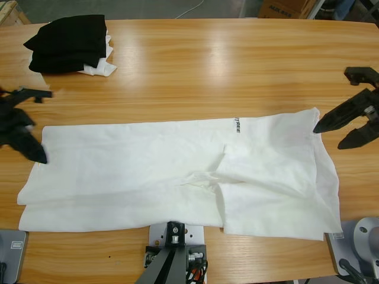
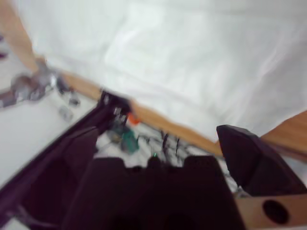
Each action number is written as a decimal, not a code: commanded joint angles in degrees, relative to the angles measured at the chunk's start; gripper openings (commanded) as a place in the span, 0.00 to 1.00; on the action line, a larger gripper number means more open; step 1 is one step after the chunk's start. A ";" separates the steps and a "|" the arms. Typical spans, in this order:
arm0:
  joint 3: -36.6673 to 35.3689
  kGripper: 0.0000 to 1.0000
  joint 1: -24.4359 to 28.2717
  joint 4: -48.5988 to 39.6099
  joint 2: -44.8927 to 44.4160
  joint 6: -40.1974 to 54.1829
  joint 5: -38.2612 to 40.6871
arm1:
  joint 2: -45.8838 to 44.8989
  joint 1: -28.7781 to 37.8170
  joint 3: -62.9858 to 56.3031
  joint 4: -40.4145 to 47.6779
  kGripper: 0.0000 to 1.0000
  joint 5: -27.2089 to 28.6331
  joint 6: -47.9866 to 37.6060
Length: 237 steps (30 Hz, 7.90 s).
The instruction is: Fold clothes
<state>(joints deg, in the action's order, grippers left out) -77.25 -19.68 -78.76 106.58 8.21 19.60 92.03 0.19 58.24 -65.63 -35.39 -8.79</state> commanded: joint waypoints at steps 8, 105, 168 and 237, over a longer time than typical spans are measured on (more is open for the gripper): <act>17.66 0.77 -15.67 31.79 -6.49 -15.74 -2.48 | -12.75 6.44 -21.50 36.06 0.67 5.21 -11.60; 21.18 0.77 -21.89 33.40 -5.15 -25.21 -6.77 | 23.34 23.28 14.73 12.90 0.00 17.55 22.76; -10.55 0.94 -38.84 33.60 23.78 15.78 -15.14 | -9.94 39.70 -9.46 22.21 1.00 25.57 -8.44; -0.88 0.93 23.67 9.46 25.06 19.74 5.55 | 2.44 36.20 -4.24 27.40 1.00 25.50 -3.61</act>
<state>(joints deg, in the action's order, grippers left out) -77.52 10.33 -68.61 124.67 27.03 28.13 91.03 39.38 53.56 -39.48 -9.67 -15.27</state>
